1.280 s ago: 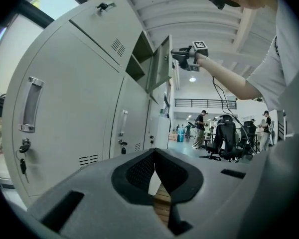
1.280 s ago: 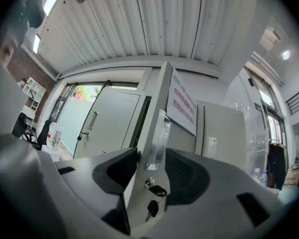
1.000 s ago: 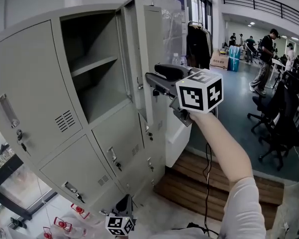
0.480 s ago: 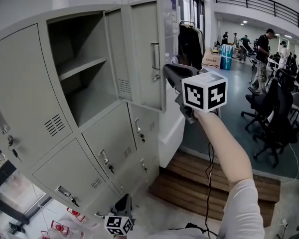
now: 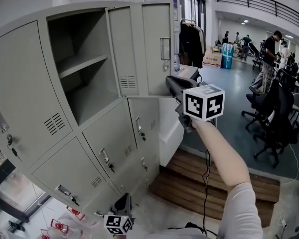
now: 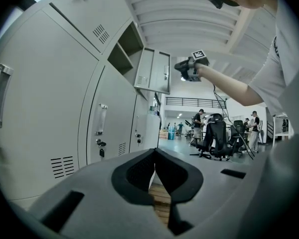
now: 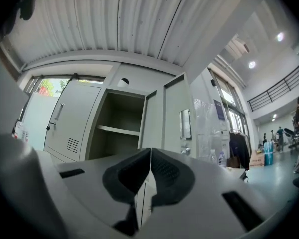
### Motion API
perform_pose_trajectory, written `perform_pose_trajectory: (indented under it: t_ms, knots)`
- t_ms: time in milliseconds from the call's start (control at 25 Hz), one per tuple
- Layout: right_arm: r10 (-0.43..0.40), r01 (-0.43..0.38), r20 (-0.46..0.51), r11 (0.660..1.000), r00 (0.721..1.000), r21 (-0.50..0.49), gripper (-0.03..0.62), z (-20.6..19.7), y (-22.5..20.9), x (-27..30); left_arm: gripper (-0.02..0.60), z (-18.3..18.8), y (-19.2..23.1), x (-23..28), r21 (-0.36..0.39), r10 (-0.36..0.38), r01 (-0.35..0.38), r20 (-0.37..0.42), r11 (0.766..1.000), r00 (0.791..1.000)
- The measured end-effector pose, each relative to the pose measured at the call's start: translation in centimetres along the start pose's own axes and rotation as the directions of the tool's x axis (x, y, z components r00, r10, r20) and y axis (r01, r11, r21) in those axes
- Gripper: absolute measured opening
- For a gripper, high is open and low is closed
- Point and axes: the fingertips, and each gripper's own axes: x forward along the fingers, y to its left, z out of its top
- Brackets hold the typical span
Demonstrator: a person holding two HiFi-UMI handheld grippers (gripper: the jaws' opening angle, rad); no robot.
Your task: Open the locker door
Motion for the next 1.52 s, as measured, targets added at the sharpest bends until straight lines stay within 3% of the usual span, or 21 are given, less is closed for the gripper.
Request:
perform_pose_trajectory:
  t_ms: [160,520,720,880,1280,1520]
  knots:
    - [-0.011,0.011,0.016,1.000,1.000,0.003,0.014,-3.2,1.1,-0.1,0.002,0.0,0.4,-0.3,-0.004,0.012,-0.012,0.000,1.000,1.000]
    - [0.000,0.013,0.077,0.985,0.997,-0.171,0.014,-12.2,8.2,-3.0,0.002,0.5,1.5,-0.9,0.002,0.051,-0.051,0.016,0.999,0.999]
    - [0.044,-0.041,0.054,0.998,0.998,-0.058,0.014,-19.3,11.7,-5.2,0.002,1.0,1.6,-1.4,0.003,0.072,-0.072,0.042,0.997,0.997]
    - [0.037,-0.038,0.027,0.999,0.999,0.036,0.014,-24.2,13.8,-7.3,0.003,1.0,1.6,-1.9,0.006,0.084,-0.084,0.044,0.996,0.996]
    - [0.099,-0.091,-0.056,0.988,0.994,0.127,0.014,-32.8,20.2,-12.3,0.002,0.7,2.7,-3.8,-0.004,0.156,-0.156,0.058,0.988,0.986]
    - [0.113,-0.102,-0.075,0.985,0.991,0.135,0.012,-34.5,22.2,-13.5,0.002,0.1,2.7,-4.6,-0.009,0.183,-0.183,0.060,0.983,0.981]
